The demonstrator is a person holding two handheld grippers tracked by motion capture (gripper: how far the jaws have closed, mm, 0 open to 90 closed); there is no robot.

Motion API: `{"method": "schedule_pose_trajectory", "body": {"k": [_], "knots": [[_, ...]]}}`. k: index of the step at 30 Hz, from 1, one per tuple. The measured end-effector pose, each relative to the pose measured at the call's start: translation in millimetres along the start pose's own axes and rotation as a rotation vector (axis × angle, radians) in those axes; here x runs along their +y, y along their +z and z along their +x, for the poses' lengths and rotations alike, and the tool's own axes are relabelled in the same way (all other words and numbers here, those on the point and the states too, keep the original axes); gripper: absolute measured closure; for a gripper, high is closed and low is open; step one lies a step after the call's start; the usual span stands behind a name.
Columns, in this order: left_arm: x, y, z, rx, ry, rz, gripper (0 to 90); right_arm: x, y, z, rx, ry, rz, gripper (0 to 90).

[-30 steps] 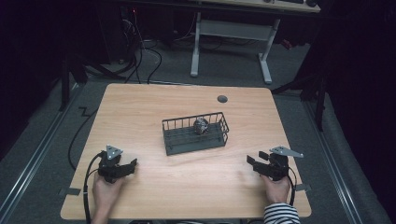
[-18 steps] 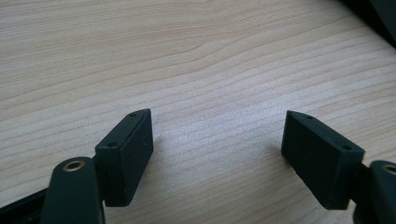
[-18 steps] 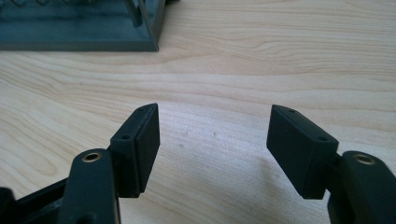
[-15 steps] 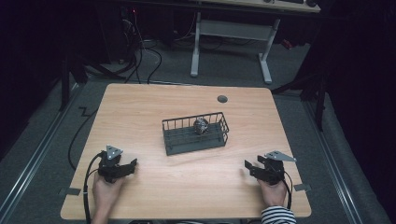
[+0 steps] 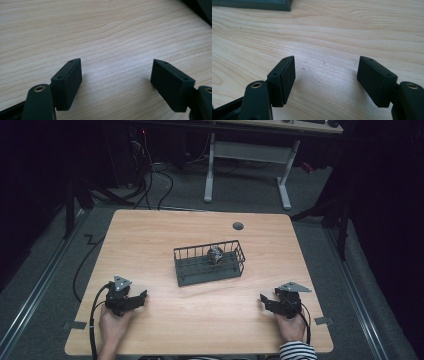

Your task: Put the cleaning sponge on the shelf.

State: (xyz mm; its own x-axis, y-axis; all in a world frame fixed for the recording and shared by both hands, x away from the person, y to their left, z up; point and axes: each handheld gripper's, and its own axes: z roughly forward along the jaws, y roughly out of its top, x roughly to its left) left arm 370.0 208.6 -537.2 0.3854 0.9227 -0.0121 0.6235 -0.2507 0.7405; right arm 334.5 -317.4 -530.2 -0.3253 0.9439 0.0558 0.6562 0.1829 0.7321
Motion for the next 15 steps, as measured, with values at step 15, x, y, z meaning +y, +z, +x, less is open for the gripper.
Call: {"method": "schedule_pose_trajectory", "body": {"k": [15], "knots": [[0.0,0.0,-0.1,-0.006,0.003,0.001,24.6,0.2,1.8,5.8,-0.041,-0.061,0.02,26.7]]}}
